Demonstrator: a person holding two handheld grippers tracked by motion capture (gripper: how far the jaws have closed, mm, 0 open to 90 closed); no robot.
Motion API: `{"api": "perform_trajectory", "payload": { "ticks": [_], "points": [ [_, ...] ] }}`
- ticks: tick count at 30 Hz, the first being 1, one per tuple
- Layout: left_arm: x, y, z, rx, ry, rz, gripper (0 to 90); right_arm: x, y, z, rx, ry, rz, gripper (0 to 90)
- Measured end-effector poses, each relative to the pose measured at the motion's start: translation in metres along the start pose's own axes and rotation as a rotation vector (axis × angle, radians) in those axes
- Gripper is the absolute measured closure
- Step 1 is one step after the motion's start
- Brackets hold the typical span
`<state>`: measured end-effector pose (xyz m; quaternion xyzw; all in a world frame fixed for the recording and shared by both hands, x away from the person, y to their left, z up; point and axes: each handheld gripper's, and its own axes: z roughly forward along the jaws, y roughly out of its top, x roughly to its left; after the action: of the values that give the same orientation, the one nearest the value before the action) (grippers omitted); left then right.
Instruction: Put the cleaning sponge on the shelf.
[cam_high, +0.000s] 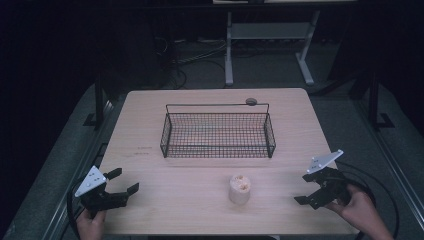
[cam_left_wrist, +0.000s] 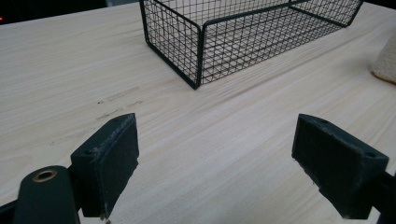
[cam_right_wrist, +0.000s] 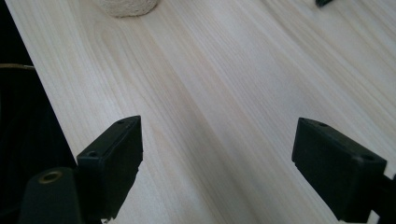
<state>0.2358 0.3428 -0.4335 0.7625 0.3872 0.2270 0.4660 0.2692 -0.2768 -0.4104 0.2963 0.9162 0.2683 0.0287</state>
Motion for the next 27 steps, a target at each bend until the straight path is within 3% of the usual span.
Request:
{"api": "perform_trajectory", "payload": {
  "ticks": [18, 27],
  "points": [
    [-0.002, -0.001, -0.002, -0.006, -0.004, -0.002, 14.0, 0.009, 0.023, 0.003, 0.015, 0.012, -0.048, 15.4],
    [-0.005, 0.000, -0.003, -0.010, -0.003, 0.000, 14.0, 0.019, 0.041, 0.007, 0.035, 0.029, -0.102, 15.4]
  ]
}}
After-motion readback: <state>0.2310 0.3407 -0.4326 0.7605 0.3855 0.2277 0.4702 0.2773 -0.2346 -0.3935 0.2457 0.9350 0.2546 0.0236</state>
